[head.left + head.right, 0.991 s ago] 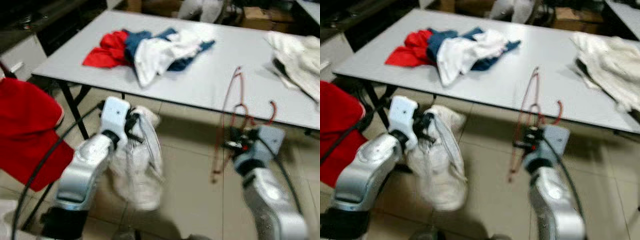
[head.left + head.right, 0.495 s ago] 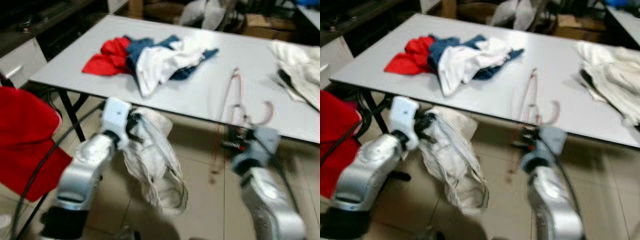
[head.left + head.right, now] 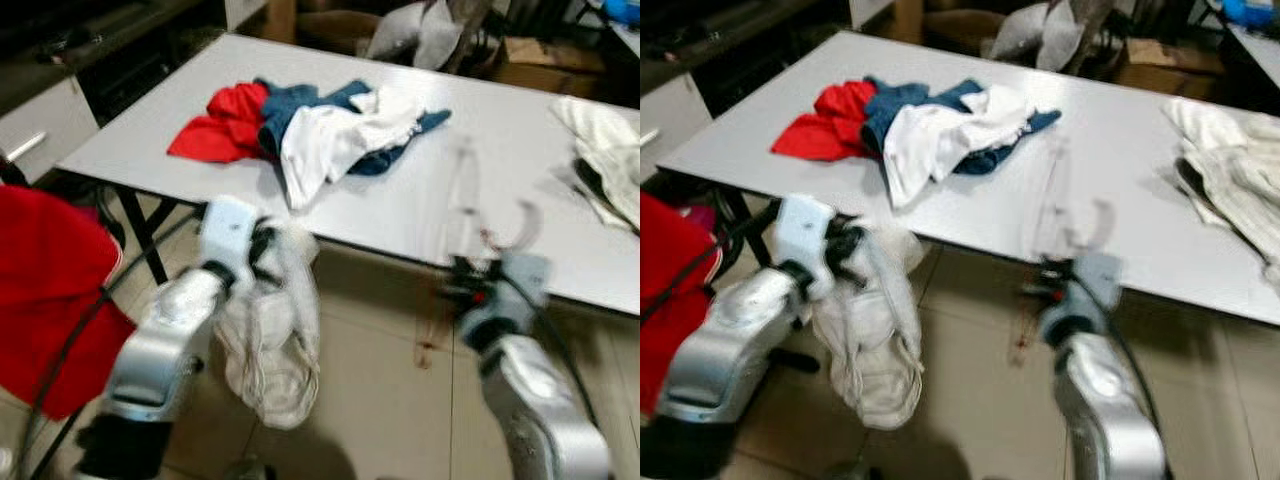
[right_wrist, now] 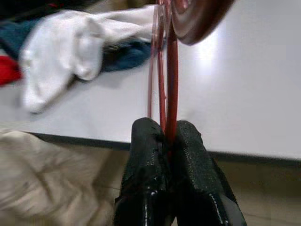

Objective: Hang hanger

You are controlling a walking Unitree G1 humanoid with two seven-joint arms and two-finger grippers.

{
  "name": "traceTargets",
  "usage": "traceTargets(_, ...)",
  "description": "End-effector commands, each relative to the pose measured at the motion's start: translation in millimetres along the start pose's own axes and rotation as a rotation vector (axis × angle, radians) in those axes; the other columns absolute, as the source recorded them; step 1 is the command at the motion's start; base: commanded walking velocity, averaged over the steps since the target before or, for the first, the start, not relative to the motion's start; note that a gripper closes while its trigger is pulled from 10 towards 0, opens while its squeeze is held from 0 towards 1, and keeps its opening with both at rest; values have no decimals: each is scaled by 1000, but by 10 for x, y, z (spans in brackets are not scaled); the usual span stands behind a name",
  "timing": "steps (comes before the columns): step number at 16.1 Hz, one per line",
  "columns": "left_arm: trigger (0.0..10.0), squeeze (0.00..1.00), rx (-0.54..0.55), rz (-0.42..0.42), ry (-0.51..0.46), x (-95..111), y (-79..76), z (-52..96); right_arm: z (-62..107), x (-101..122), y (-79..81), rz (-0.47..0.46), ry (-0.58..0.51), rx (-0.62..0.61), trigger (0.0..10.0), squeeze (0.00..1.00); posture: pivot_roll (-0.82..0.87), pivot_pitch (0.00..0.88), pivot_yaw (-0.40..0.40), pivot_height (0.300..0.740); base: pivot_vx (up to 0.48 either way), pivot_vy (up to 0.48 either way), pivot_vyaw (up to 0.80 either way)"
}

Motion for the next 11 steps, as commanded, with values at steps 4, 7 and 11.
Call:
traceTargets(4, 10000, 0, -9, 23, -97, 195, -68, -93, -68, 125, -144, 50, -37, -16, 10000, 0, -40, 31, -29, 740, 327, 0, 0)
traceTargets(7, 10000, 0, -6, 34, -122, 267, -51, -122, -87, 163, -187, 60, -47, -14, 10000, 0, -35, 27, -29, 740, 328, 0, -156)
traceTargets(11, 10000, 0, -15, 35, -140, 319, -50, -152, -68, 240, -173, 79, -69, 11, 10000, 0, -39, 24, -24, 740, 331, 0, -800)
Point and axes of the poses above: a point about 5 cm out from each wrist's last joint towards the gripper, its own z axis pointing back from the gripper into the wrist, its own x axis along the axis of the wrist's last joint, y = z × x, the point moved 2 cm from there along -z, pointing out of the wrist towards the gripper, and after that the axes turned 6 degrees about -z, right-handed, at the moved point
